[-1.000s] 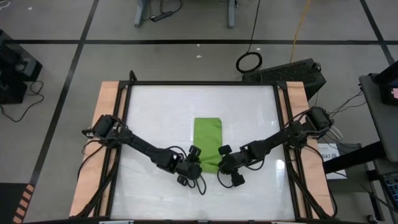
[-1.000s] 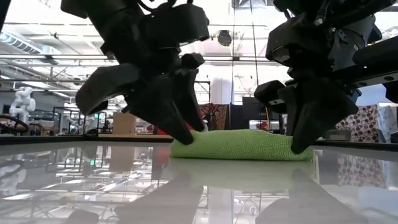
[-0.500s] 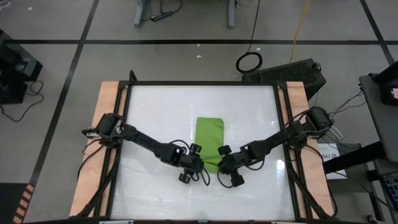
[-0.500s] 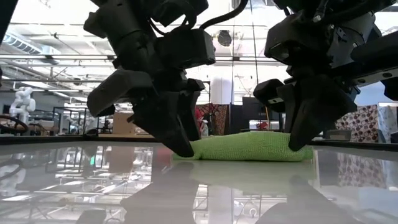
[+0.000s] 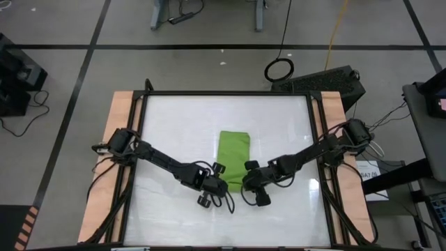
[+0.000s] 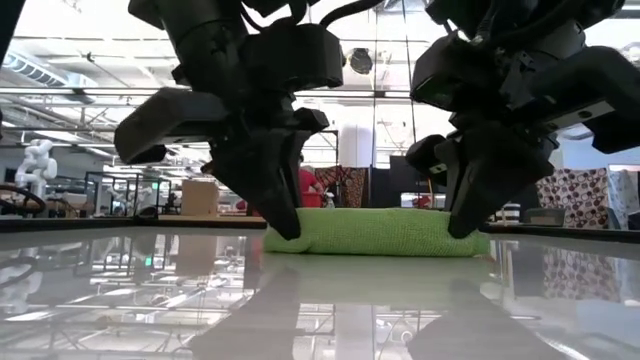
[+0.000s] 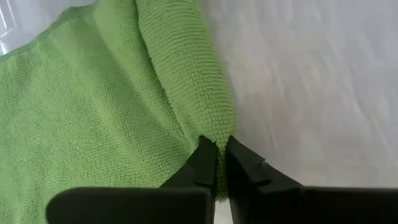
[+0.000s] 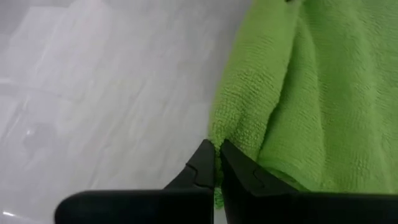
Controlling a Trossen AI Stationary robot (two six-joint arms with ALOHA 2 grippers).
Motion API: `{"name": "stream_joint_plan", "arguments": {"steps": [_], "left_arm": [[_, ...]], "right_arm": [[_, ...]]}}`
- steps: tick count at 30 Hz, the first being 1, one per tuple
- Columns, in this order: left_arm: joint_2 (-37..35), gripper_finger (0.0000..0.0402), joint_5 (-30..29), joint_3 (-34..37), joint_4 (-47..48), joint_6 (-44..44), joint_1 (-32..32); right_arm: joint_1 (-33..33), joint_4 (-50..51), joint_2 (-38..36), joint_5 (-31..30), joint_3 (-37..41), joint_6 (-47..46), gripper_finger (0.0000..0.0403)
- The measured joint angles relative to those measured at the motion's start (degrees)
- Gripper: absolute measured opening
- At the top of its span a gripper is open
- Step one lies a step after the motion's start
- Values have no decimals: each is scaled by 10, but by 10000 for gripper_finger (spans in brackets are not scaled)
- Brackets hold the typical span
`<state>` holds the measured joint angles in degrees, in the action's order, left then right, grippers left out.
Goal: Roll towel
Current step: Roll the green microfiber cloth
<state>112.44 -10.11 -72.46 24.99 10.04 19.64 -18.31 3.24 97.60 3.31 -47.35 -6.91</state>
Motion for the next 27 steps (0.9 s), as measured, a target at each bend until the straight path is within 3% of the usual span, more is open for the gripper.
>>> {"name": "stream_joint_plan", "arguments": {"steps": [7, 13, 20, 24, 27], "left_arm": [[14, 12, -8, 0, -2, -2, 3], [15, 10, -21, 0, -2, 8, 8], [15, 9, -22, 1, -2, 9, 11], [15, 9, -24, 1, -3, 9, 11], [15, 9, -24, 1, -3, 9, 11]], "right_arm": [[3, -1, 0, 21, 0, -25, 6], [2, 10, -28, 55, 0, -19, 65], [30, -10, -81, -116, 0, 31, 136], [84, -79, -64, -57, -1, 59, 144], [116, -111, -33, -46, 0, 74, 141]]}}
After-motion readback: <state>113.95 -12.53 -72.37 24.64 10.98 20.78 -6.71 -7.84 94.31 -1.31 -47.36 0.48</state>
